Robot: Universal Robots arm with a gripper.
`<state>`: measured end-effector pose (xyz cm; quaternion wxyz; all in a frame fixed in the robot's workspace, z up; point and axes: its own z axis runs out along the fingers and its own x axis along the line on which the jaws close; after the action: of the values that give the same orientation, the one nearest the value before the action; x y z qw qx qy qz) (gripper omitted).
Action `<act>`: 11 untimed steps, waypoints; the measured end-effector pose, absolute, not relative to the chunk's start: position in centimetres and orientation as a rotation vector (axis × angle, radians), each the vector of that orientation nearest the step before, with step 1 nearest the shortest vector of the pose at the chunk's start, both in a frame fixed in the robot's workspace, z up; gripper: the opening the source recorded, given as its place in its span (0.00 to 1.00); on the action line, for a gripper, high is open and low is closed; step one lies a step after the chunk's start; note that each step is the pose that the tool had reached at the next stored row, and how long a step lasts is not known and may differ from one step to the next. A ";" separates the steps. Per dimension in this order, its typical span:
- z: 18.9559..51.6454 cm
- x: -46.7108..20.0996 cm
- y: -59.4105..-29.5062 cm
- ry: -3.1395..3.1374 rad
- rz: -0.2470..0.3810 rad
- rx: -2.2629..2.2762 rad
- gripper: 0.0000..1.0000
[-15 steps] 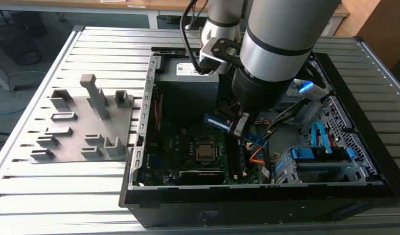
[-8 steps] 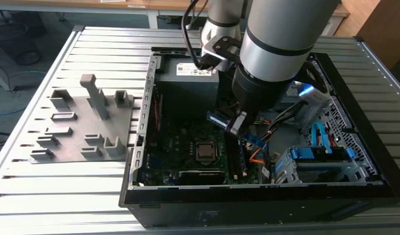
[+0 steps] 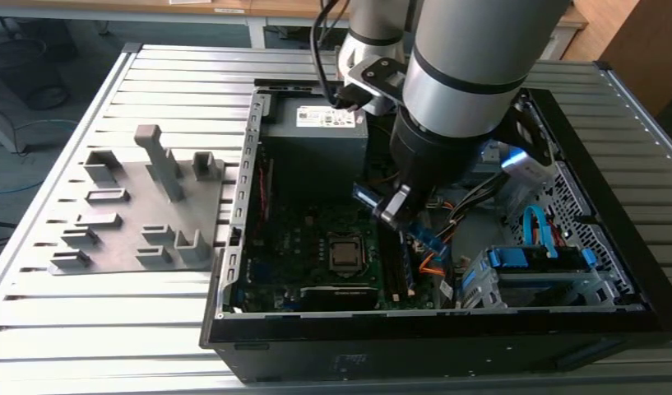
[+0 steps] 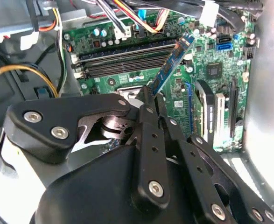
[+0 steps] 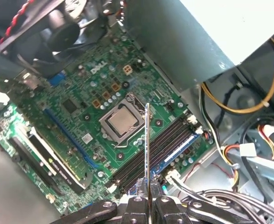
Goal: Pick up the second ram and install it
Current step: 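Insert the second ram into the second slot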
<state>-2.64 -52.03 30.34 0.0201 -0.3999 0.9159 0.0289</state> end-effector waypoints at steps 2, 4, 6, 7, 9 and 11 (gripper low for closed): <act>30.3 -2.6 -52.0 2.859 0.089 -1.196 0.14; 30.3 -2.6 -52.0 2.877 0.088 -1.150 0.14; 30.3 -2.6 -52.0 2.893 0.086 -1.107 0.14; 30.3 -2.6 -52.0 2.901 0.086 -1.085 0.14; 30.3 -2.6 -52.0 2.916 0.085 -1.041 0.14; 30.3 -2.6 -52.0 2.931 0.084 -0.996 0.14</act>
<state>-2.64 -52.03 30.32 0.0224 -0.3216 0.9462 0.0271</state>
